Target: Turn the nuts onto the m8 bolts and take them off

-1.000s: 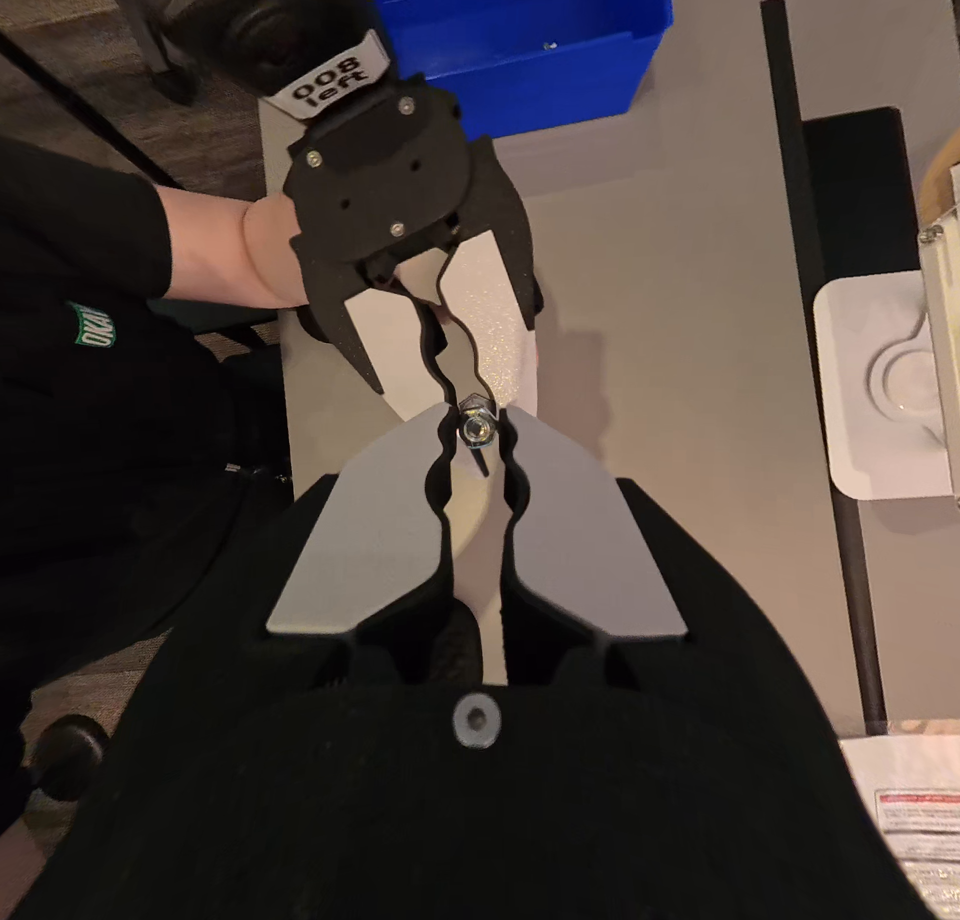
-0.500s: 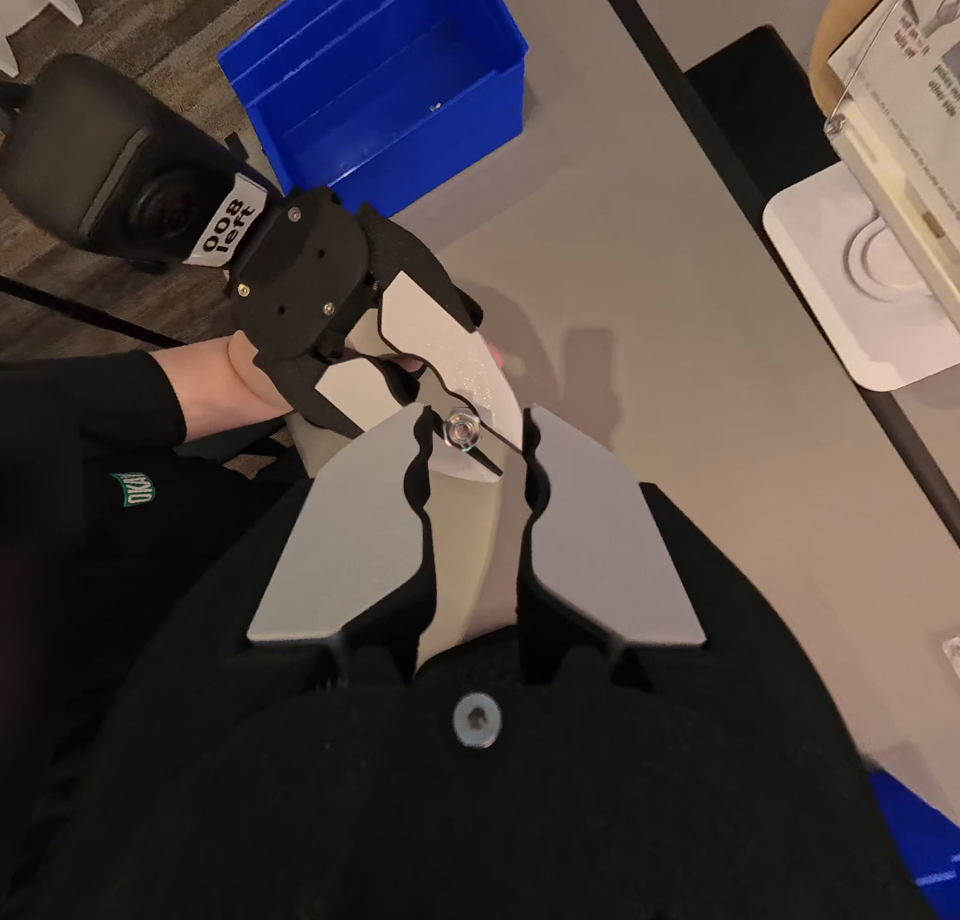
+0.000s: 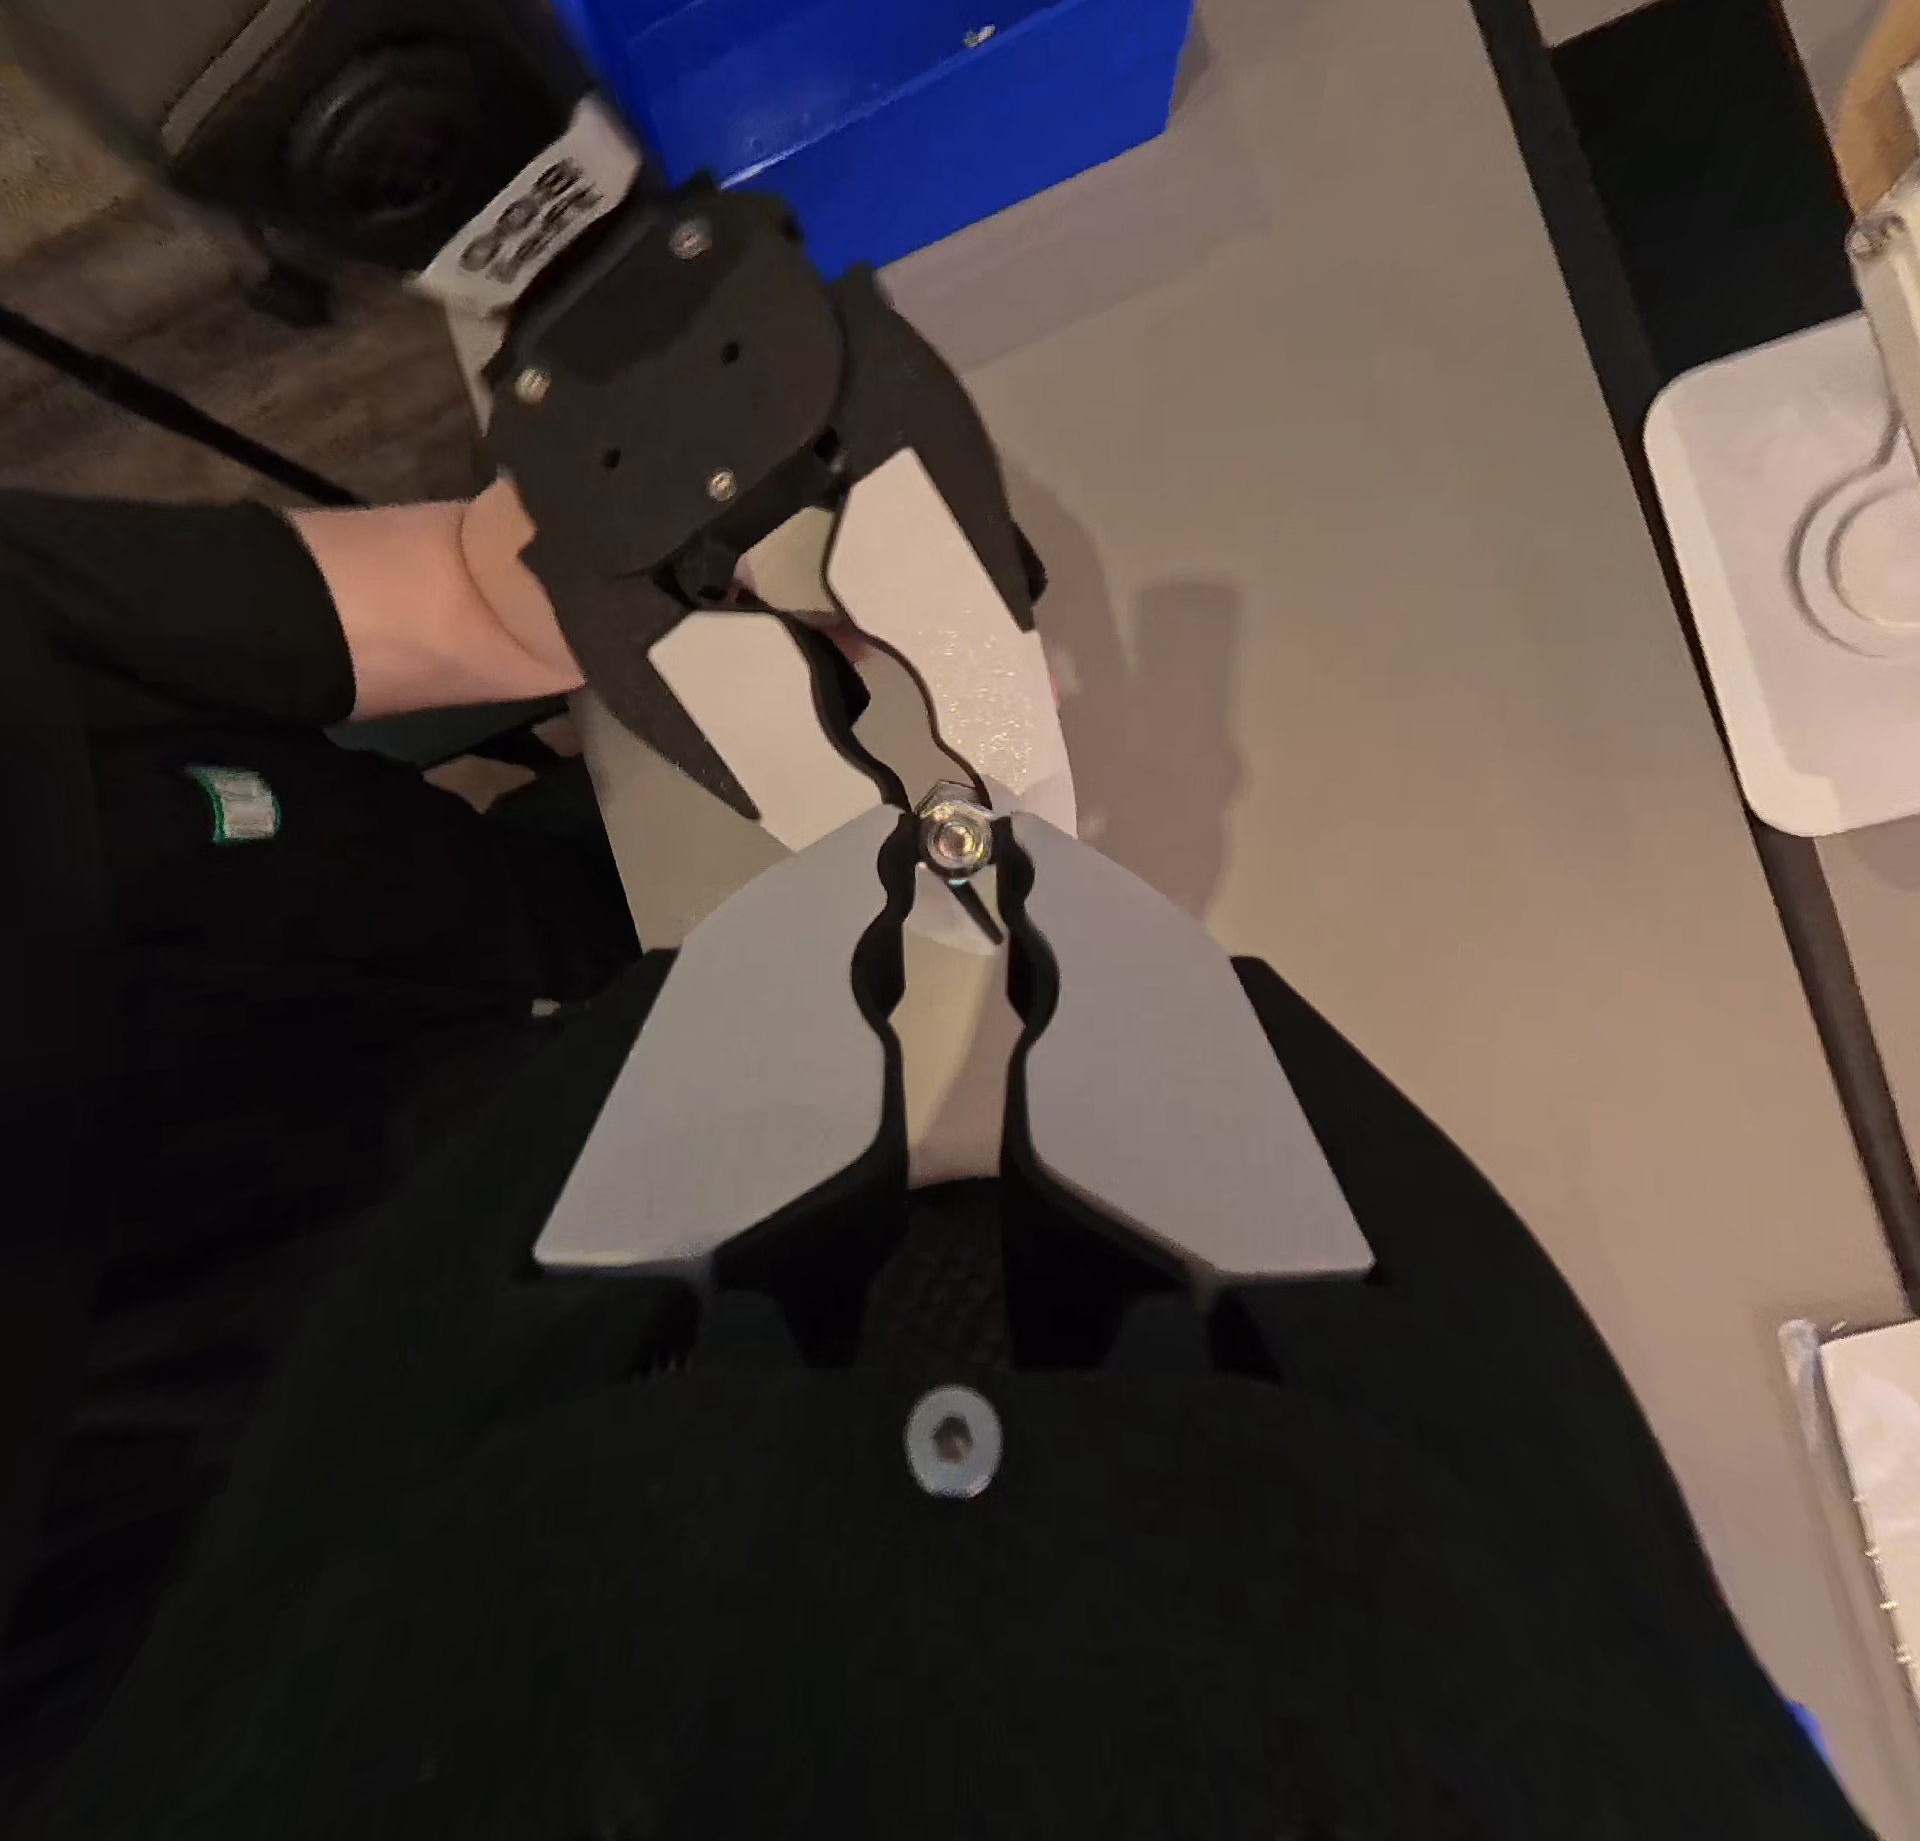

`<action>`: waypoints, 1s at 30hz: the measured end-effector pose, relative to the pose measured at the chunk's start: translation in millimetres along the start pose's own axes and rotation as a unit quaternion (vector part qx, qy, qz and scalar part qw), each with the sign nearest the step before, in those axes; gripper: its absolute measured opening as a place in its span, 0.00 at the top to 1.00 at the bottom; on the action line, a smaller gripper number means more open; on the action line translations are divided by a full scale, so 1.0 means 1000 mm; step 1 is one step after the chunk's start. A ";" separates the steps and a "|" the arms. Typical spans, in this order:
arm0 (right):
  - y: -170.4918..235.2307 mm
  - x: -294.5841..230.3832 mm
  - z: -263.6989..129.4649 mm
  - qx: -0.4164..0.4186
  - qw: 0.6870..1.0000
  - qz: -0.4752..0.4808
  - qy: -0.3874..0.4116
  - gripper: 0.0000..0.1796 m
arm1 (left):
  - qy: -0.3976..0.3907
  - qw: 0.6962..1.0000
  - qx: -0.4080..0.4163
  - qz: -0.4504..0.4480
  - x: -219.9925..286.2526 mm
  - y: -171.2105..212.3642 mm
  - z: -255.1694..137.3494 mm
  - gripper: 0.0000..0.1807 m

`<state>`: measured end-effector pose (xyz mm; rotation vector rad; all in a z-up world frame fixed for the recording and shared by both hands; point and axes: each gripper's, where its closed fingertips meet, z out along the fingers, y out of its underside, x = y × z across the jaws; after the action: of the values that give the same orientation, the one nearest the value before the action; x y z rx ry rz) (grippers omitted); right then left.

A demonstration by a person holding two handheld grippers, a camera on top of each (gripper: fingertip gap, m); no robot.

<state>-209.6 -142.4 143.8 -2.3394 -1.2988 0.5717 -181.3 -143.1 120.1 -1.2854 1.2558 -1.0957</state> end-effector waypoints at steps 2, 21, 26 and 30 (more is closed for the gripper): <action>0.005 -0.011 -0.002 -0.007 0.999 -0.045 -0.025 0.92 | 0.064 0.998 0.001 -0.021 0.016 -0.001 -0.002 0.93; 0.052 -0.122 -0.004 0.091 0.835 -0.527 -0.129 0.92 | 0.663 0.725 -0.007 -0.189 0.159 -0.005 -0.064 0.94; 0.054 -0.116 -0.001 0.082 0.836 -0.532 -0.110 0.92 | 0.654 0.731 -0.012 -0.193 0.154 -0.001 -0.061 0.94; 0.055 -0.115 -0.001 0.080 0.841 -0.522 -0.118 0.92 | 0.646 0.740 -0.012 -0.187 0.154 -0.001 -0.058 0.94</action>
<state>-226.0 -268.5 133.7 -1.1246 -2.2318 0.5419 -230.1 -299.7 121.1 -0.6655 1.9914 -2.4942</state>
